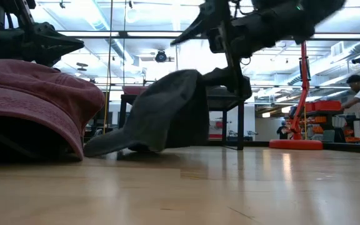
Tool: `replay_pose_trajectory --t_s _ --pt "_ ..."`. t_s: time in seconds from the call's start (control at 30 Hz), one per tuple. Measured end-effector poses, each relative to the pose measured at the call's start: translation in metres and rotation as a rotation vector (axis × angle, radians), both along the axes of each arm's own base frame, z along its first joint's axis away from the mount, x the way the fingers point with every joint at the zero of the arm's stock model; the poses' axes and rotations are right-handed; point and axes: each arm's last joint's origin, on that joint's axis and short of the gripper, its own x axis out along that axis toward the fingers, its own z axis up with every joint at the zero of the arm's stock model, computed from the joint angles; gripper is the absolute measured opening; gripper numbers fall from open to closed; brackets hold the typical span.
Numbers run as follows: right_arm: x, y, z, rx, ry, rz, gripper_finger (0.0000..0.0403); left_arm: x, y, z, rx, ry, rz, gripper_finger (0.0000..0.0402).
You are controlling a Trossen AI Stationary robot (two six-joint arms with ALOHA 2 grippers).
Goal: Pick & Place hat
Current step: Move the right black cap, then stack the right red cap on top of the red cap on the shelf
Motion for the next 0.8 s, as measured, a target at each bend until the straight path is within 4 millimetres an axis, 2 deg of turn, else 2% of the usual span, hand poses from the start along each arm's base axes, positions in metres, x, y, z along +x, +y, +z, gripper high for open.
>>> replay_pose_trajectory --t_s 0.27,0.53,0.63,0.8 --pt "0.007 -0.006 0.022 -0.147 0.306 -0.135 0.0311 0.0 0.0 0.0 0.0 0.0 0.0 0.0021" --pt "-0.003 -0.008 0.016 -0.117 0.473 -0.129 0.0311 0.0 0.0 0.0 0.007 0.001 0.001 0.0021" --pt "-0.004 -0.007 0.023 -0.147 0.434 -0.152 0.0311 0.0 0.0 0.0 0.008 0.0 0.001 0.0021" --pt "-0.011 -0.009 0.052 -0.155 0.301 -0.169 0.0311 0.0 0.0 0.0 0.009 0.001 0.001 0.0021"
